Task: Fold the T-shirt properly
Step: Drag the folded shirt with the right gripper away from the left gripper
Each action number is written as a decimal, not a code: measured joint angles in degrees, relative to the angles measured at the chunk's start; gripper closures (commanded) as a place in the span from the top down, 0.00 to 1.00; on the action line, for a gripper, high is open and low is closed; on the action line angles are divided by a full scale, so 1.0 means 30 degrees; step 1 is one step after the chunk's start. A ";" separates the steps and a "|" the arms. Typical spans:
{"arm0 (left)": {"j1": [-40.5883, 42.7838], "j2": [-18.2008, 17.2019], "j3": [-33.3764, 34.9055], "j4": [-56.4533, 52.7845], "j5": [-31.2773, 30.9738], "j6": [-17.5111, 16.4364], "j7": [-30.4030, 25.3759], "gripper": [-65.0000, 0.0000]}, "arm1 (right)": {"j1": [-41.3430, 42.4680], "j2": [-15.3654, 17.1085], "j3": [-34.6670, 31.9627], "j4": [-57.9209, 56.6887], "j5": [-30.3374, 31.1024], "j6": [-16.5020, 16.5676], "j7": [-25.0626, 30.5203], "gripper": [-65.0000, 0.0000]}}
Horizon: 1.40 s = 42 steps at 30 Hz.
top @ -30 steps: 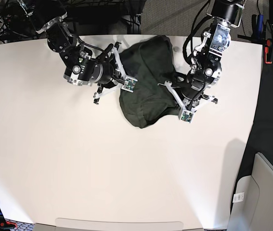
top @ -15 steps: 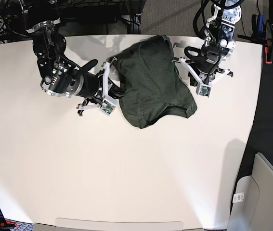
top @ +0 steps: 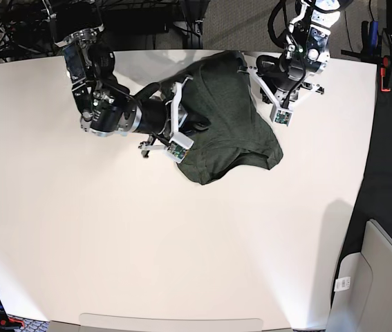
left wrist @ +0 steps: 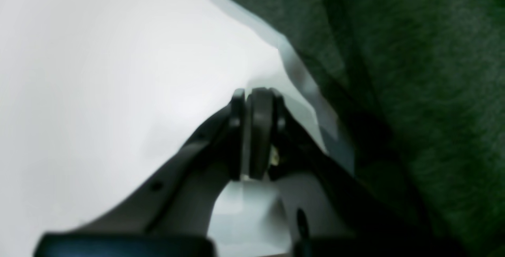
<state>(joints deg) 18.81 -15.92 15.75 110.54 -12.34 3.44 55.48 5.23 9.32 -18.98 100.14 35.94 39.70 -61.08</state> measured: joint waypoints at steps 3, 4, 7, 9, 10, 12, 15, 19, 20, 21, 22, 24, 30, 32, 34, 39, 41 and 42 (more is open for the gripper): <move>-0.0036 0.0000 0.0168 0.0022 -0.0036 -0.0058 0.0000 0.03 | 0.0889 -0.0029 -0.0852 -0.2135 -0.0058 -0.0007 0.0029 0.02; -0.0087 0.0000 0.0168 0.0022 -0.0022 -0.0058 0.0000 0.03 | 0.1268 0.0015 -0.1173 -0.2790 -0.0007 -0.0015 0.0015 0.02; -0.0080 -0.0044 0.0124 0.0022 -0.0007 -0.0058 0.0000 0.03 | 0.2055 -0.0015 -0.1858 -0.4714 0.0160 0.0073 -0.0474 0.02; -0.0087 -0.0036 0.0109 0.0022 0.0051 -0.0007 0.0000 0.03 | 0.2550 -0.0153 -0.1821 -0.6113 0.0656 0.0124 -0.0597 0.02; -0.0087 -0.0044 0.0109 0.0022 0.0051 -0.0007 -0.0007 0.03 | 0.2747 -0.0160 -0.1763 -0.6659 0.0780 0.0306 -0.0561 0.02; -0.0080 -0.0058 0.0109 0.0022 0.0058 0.0000 -0.0007 0.03 | 0.2973 -0.0160 -0.1712 -0.7060 0.0510 0.0364 -0.0240 0.02; -0.0087 -0.0102 0.0087 0.0029 0.0058 0.0000 -0.0080 0.03 | 0.2951 -0.0270 -0.1552 -0.6309 -0.1421 0.0386 0.0335 0.02; -0.0087 -0.0138 -0.0750 0.0029 0.0138 0.0000 -0.0073 0.03 | 0.2914 -0.0102 -0.0146 -0.5858 -0.2382 0.0211 0.0335 0.02; -0.0095 -0.0204 -0.0794 0.0029 0.0131 0.0007 -0.0080 0.03 | 0.2914 -0.0051 0.0386 -0.5858 -0.2455 0.0211 0.0277 0.02; -0.0095 -0.0211 -0.0787 0.0029 0.0124 0.0007 -0.0073 0.03 | 0.2907 -0.0058 0.0969 -0.5865 -0.2543 0.0153 0.0204 0.02; -0.0087 -0.0197 -0.0787 0.0029 0.0124 0.0007 -0.0073 0.03 | 0.2878 -0.0080 0.1625 -0.5865 -0.2579 0.0131 0.0131 0.02; -0.0080 -0.0189 -0.0787 0.0029 0.0066 -0.0007 -0.0066 0.03 | 0.2856 -0.0044 0.2761 -0.5872 -0.2739 0.0131 0.0073 0.02; -0.0087 -0.0189 -0.0787 0.0029 0.0066 0.0000 -0.0073 0.03 | 0.2863 0.0168 0.5304 -0.5872 -0.3162 0.0051 0.0000 0.02; -0.0087 -0.0189 -0.0787 0.0029 0.0066 0.0000 -0.0073 0.03 | 0.2754 0.0313 0.5362 -0.5289 -0.3322 0.0029 -0.0291 0.02; -0.0087 -0.0182 -0.0787 0.0029 0.0066 0.0000 -0.0080 0.03 | 0.2404 0.0372 0.5333 -0.3657 -0.2856 -0.0117 -0.0386 0.02; -0.0080 -0.0189 -0.0787 0.0036 0.0066 0.0000 -0.0087 0.03 | 0.1217 0.0663 0.4175 -0.1246 0.0095 0.0102 -0.0153 0.02; -0.0102 -0.0204 -0.0794 0.0036 0.0066 0.0007 -0.0095 0.03 | 0.0430 0.0765 0.3956 -0.0488 0.0291 -0.0007 -0.0685 0.02; -0.0117 -0.0182 -0.0889 0.0036 0.0058 0.0000 -0.0080 0.03 | 0.0291 0.0823 0.3701 -0.0328 0.0452 0.0007 -0.1333 0.02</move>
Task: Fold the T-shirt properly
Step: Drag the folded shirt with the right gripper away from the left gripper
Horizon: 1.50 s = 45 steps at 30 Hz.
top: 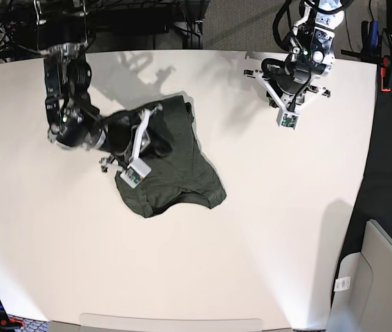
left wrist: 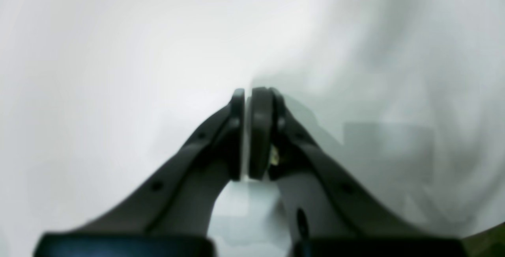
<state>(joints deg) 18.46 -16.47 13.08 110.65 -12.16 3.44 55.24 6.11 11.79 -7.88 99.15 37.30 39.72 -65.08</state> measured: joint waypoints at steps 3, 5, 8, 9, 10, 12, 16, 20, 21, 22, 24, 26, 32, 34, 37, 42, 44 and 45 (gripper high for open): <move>0.0029 0.0087 -0.0794 0.0000 -0.0051 0.0000 0.0015 0.03 | 0.0080 0.0058 -0.0947 -0.0036 -0.0240 -0.0022 -0.0583 0.02; -0.0022 0.0080 -0.1355 0.0000 0.0015 0.0022 -0.0058 0.03 | 0.0146 -0.0036 -0.1311 -0.0495 0.0102 0.0000 -0.0240 0.02; -0.0189 0.0095 -0.1749 0.0000 0.0131 0.0146 0.0073 0.03 | 0.0284 -0.0415 -0.1464 -0.2171 -0.1268 0.0066 -0.0248 0.02; -0.0393 0.0138 -0.1851 0.0000 0.0000 0.0124 0.0029 0.03 | 0.0437 -0.0627 -0.1377 -0.2703 -0.1807 0.0029 0.0073 0.02; -0.0539 0.0197 -0.2033 0.0007 -0.0015 -0.0007 -0.0124 0.03 | 0.0678 -0.0787 -0.1384 -0.2936 -0.2528 0.0226 0.0350 0.02; -0.0561 0.0189 -0.2295 0.0219 -0.0015 0.0015 -0.0095 0.03 | 0.1078 -0.1158 -0.1392 -0.3570 -0.4299 0.0160 0.1457 0.02; -0.0459 0.0189 -0.2506 0.1246 0.0044 0.0146 0.0022 0.03 | 0.1610 -0.1829 -0.1319 -0.4605 -0.6564 0.0255 0.2688 0.02; -0.0444 0.0248 -0.3162 0.1763 -0.0175 0.0015 -0.0051 0.03 | 0.2244 -0.2448 -0.1311 -0.5224 -0.8721 0.0204 0.3628 0.02; -0.0430 0.0204 -0.3468 0.1763 -0.0073 0.0022 -0.0044 0.03 | 0.2455 -0.2521 -0.1311 -0.5442 -0.9107 0.0248 0.3803 0.02; -0.0401 0.0168 -0.3614 0.1770 0.0015 0.0233 -0.0044 0.03 | 0.2630 -0.2579 -0.1311 -0.5639 -0.9486 0.0219 0.4036 0.02; -0.0401 0.0146 -0.3650 0.1785 0.0066 0.0211 -0.0051 0.03 | 0.3038 -0.2688 -0.1290 -0.6142 -1.0025 0.0204 0.4386 0.02; -0.0379 0.0240 -0.3614 0.1785 -0.0146 0.0000 -0.0044 0.03 | 0.3570 -0.2674 -0.1297 -0.6601 -1.0397 0.0211 0.4510 0.02; -0.0386 0.0219 -0.3818 0.1792 -0.0146 0.0000 0.0007 0.03 | 0.4779 -0.2310 -0.1129 -0.8109 -1.0768 0.0197 0.5625 0.02; -0.0393 0.0233 -0.4065 0.1792 -0.0131 0.0007 0.0007 0.03 | 0.5064 -0.2317 -0.0459 -0.8641 -1.0710 0.0211 0.5792 0.02; -0.0386 0.0189 -0.4116 0.1792 -0.0131 0.0007 0.0015 0.03 | 0.5421 -0.2251 0.0933 -0.9333 -1.0732 0.0153 0.5872 0.02; -0.0386 0.0189 -0.4116 0.1800 -0.0131 0.0007 0.0007 0.03 | 0.6003 -0.2040 0.2579 -1.0178 -1.0921 0.0117 0.5843 0.02; -0.0386 0.0197 -0.4116 0.1792 -0.0131 0.0007 0.0015 0.03 | 0.6113 -0.1938 0.2790 -1.0222 -1.1351 0.0138 0.6025 0.02; -0.0393 0.0197 -0.4116 0.1792 -0.0138 0.0007 0.0007 0.03 | 0.6127 -0.1872 0.2798 -1.0222 -1.1657 0.0124 0.6390 0.02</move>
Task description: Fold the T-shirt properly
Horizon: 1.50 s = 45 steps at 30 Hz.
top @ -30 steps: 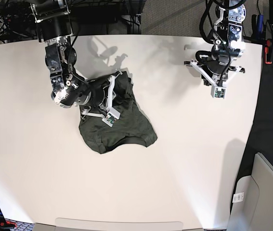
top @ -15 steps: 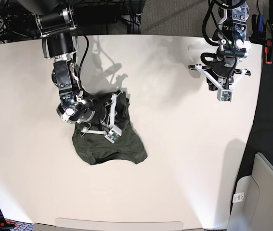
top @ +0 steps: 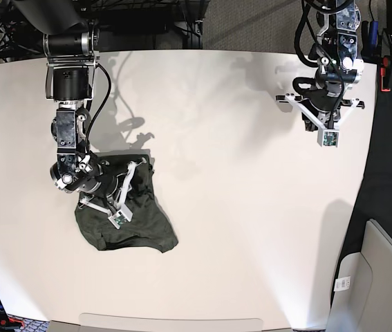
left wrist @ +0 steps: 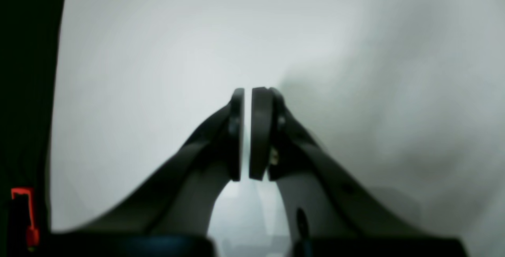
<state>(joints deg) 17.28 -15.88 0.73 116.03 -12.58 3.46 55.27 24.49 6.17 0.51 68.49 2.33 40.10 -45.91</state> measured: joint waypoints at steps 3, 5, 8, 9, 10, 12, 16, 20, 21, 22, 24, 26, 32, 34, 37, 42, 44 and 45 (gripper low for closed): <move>0.0000 0.0000 0.0000 0.0000 0.0000 0.0000 0.0000 0.03 | 0.0058 0.0095 0.0270 -0.0153 -0.0699 0.0007 0.0474 0.02; 0.0000 0.0000 0.0000 0.0000 0.0000 -0.0007 0.0000 0.03 | 0.0168 0.0102 0.0430 -0.0160 -0.0896 0.0007 0.0474 0.02; 0.0000 0.0000 0.0000 0.0007 0.0000 -0.0007 0.0000 0.03 | 0.0306 0.0095 0.0452 -0.0117 -0.1093 0.0000 0.0437 0.02; 0.0000 0.0000 0.0000 0.0007 0.0000 -0.0007 0.0000 0.03 | 0.0306 0.0087 0.0452 -0.0102 -0.1093 0.0000 0.0444 0.02; 0.0007 0.0000 0.0000 0.0015 0.0000 0.0000 0.0000 0.03 | 0.0299 0.0051 0.0452 -0.0080 -0.1093 0.0000 0.0437 0.02; 0.0015 0.0000 0.0000 0.0168 0.0000 0.0000 0.0015 0.03 | 0.0146 0.0000 0.0335 0.0576 -0.1035 -0.0029 0.0211 0.02; 0.0058 0.0007 0.0000 0.0481 0.0007 0.0000 0.0007 0.03 | -0.0080 0.0044 -0.0670 0.3140 -0.0248 -0.0146 0.0284 0.02; 0.0452 0.0022 -0.0153 0.0532 0.0000 -0.0022 -0.0080 0.03 | -0.1537 -0.0007 -0.1596 0.7293 -0.0131 -0.0131 0.0379 0.02; 0.0729 0.0044 -0.0328 0.0605 -0.0007 0.0000 -0.0058 0.03 | -0.2244 0.0000 -0.1785 0.8306 0.0036 -0.0022 0.0226 0.02; 0.0940 0.0058 -0.0481 0.0641 0.0000 0.0000 -0.0066 0.03 | -0.2761 0.0029 -0.1785 0.9071 0.0175 0.0138 -0.0138 0.02; 0.1355 0.0051 -0.0947 0.0656 0.0015 -0.0015 0.0058 0.03 | -0.4182 0.0036 -0.1647 1.0797 -0.0138 0.0036 -0.0780 0.02; 0.1719 0.0029 -0.1559 0.0670 -0.0007 -0.0007 -0.0554 0.01 | -0.5530 0.0102 -0.1421 1.2043 -0.0233 0.0015 -0.0903 0.02; 0.3606 0.0459 -0.2936 0.0714 0.0015 0.0015 -0.2273 0.01 | -0.9661 0.0051 0.0612 1.5803 -0.0226 0.0007 -0.0918 0.02; 0.3993 0.1093 -0.3504 0.0809 -0.0036 -0.0124 -0.3293 0.01 | -1.0659 0.0000 0.1137 1.6116 0.0015 0.0000 -0.0634 0.02; 0.4648 0.1836 -0.4357 0.0896 0.0000 -0.0036 -0.4262 0.01 | -1.2109 0.0015 0.1967 1.6123 -0.0015 0.0022 -0.0838 0.02; 0.5887 0.2412 -0.5056 0.0889 0.0015 -0.0007 -0.6142 0.01 | -1.3500 0.0044 0.2433 1.6116 0.0131 0.0022 -0.0721 0.02; 0.6375 0.2550 -0.5056 0.0896 -0.0007 -0.0066 -0.6798 0.01 | -1.4207 -0.0073 0.3089 1.6152 0.0226 0.0022 -0.0612 0.02; 0.6696 0.2637 -0.5056 0.0918 0.0007 -0.0080 -0.6943 0.01 | -1.4659 -0.0051 0.3417 1.6145 -0.0036 0.0000 -0.0787 0.02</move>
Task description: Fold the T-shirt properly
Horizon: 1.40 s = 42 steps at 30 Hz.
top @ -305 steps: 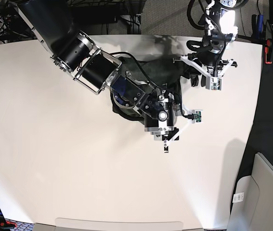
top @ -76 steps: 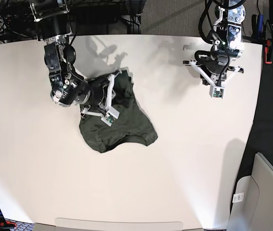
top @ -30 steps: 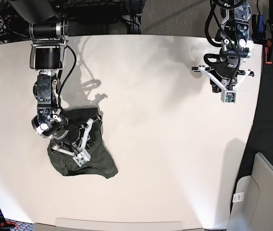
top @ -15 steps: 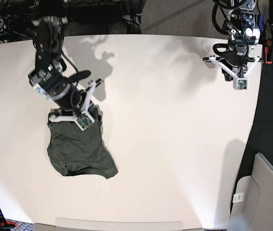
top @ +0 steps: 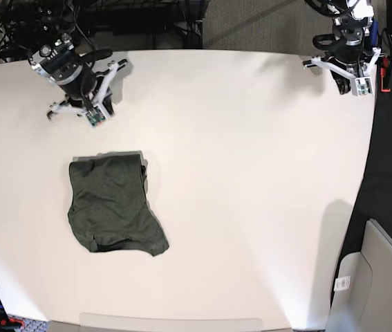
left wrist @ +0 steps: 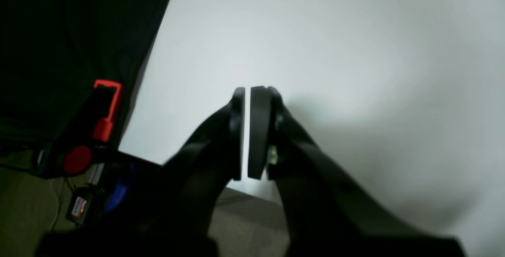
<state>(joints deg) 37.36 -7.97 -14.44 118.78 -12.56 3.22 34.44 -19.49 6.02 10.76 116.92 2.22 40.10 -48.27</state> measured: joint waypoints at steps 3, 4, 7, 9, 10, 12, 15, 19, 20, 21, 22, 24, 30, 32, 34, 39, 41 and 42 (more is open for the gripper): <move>0.0714 0.0437 -0.0051 -0.0007 0.0015 0.0073 0.0153 0.01 | -0.0889 0.0051 0.0860 -0.0015 -0.0138 -0.0051 -0.0189 0.02; 0.0903 0.0546 -0.0044 -0.0007 -0.0015 0.0058 0.0197 0.01 | -0.1100 0.0044 0.1049 -0.0015 -0.0124 -0.0073 -0.0168 0.02; 0.1209 0.0568 -0.0051 -0.0007 0.0000 0.0015 0.0146 0.01 | -0.1865 0.0036 0.1341 -0.0007 0.0044 -0.0029 0.0109 0.01; 0.1399 0.0532 -0.0051 -0.0007 -0.0007 0.0066 0.0117 0.01 | -0.2477 0.0036 0.1712 -0.0007 0.0044 0.0007 0.0102 0.00; 0.1486 0.0539 -0.0051 -0.0007 -0.0007 0.0051 0.0131 0.01 | -0.2790 0.0036 0.2047 -0.0007 0.0095 0.0007 0.0095 0.00; 0.1683 0.0532 -0.0051 -0.0007 0.0000 0.0066 0.0109 0.01 | -0.3169 0.0000 0.2790 -0.0007 0.0022 -0.0007 0.0124 0.00; 0.2018 0.0546 -0.0051 -0.0007 -0.0015 0.0036 0.0131 0.01 | -0.4014 0.0073 0.3832 -0.0007 0.0073 -0.0051 0.2004 0.00; 0.2215 0.0539 -0.0051 -0.0007 -0.0007 0.0066 0.0131 0.01 | -0.5202 0.0102 0.4736 -0.0007 0.0029 -0.0022 0.3228 0.00; 0.2208 0.0546 -0.0051 -0.0007 -0.0007 0.0066 0.0153 0.01 | -0.5493 0.0109 0.4991 0.0000 0.0036 0.0007 0.3534 0.00; 0.2193 0.0539 -0.0051 -0.0007 -0.0015 0.0051 0.0138 0.01 | -0.5763 0.0117 0.5187 0.0015 0.0036 -0.0015 0.3548 0.00; 0.2200 0.0539 -0.0051 -0.0007 -0.0022 0.0058 0.0146 0.01 | -0.6105 0.0131 0.5362 0.0015 0.0036 -0.0080 0.3563 0.00; 0.2208 0.0539 -0.0051 -0.0007 -0.0007 0.0066 0.0284 0.01 | -0.6812 0.0138 0.5756 0.0022 0.0138 0.0044 0.3592 0.00; 0.2965 0.0481 -0.0051 -0.0015 0.0000 0.0000 0.0444 0.01 | -0.9464 0.0146 0.7002 0.0044 0.1559 -0.0058 0.3592 0.00; 0.3111 0.0474 -0.0044 -0.0197 -0.0007 0.0000 0.0408 0.01 | -1.0295 0.0087 0.7009 0.0007 0.1326 -0.0022 0.3483 0.00; 0.3228 0.0437 0.0073 -0.0539 -0.0015 0.0000 0.0357 0.01 | -1.1016 -0.0058 0.6936 0.0000 0.0918 0.0000 0.3534 0.00; 0.3534 0.0430 0.0546 -0.2149 0.0073 0.0058 0.0335 0.01 | -1.1030 -0.0969 0.6601 -0.1319 -0.0867 0.0153 0.3497 0.00; 0.3483 0.0452 0.0772 -0.3016 -0.0007 -0.0036 0.0408 0.01 | -1.0382 -0.0969 0.6309 -0.2091 -0.2251 -0.0036 0.3570 0.00; 0.3475 0.0474 0.0780 -0.3395 -0.0015 -0.0080 0.0401 0.01 | -1.0003 -0.0940 0.6156 -0.2623 -0.2674 -0.0146 0.3563 0.00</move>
<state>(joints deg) 47.79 -6.55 -12.10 108.60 -12.60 2.98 35.64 -49.50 3.20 29.23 109.06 -5.80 39.66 -37.58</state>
